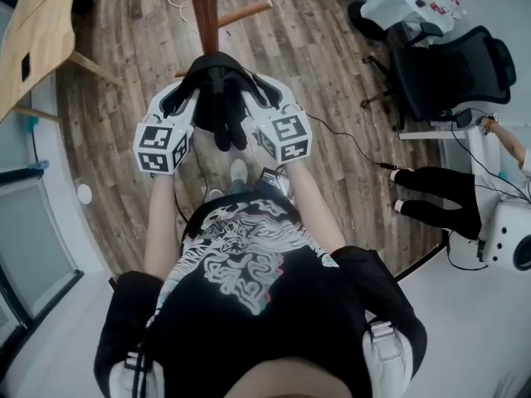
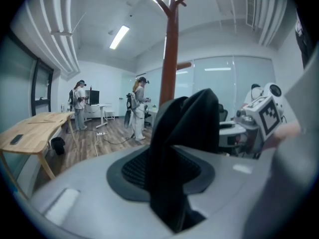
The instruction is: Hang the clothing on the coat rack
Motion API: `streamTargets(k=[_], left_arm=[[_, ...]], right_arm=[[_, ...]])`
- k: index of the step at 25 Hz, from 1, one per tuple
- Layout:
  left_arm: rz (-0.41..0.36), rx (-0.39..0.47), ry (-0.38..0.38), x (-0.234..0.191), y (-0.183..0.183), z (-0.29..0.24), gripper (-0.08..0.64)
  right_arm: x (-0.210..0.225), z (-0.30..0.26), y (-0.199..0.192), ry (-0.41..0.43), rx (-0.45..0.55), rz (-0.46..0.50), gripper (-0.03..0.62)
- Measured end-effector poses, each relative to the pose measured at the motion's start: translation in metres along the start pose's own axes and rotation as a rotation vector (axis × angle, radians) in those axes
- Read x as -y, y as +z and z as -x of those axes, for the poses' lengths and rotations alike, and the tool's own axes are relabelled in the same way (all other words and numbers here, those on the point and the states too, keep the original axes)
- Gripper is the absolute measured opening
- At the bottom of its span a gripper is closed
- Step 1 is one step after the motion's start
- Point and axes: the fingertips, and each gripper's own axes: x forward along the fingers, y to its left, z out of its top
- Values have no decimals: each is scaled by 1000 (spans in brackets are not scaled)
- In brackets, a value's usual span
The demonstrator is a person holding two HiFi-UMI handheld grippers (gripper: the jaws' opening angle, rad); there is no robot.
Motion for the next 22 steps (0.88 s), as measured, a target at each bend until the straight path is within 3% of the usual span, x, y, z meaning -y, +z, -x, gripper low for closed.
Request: streamTargets(k=[11,22], left_arm=[[-3,-2,49,2,-16,30,186],[0,15,70,14,-29,81,189]], right_arm=[[-16,20,-10,-3,4,-20,117],[-40,58,-7,-6,49,-33,117]])
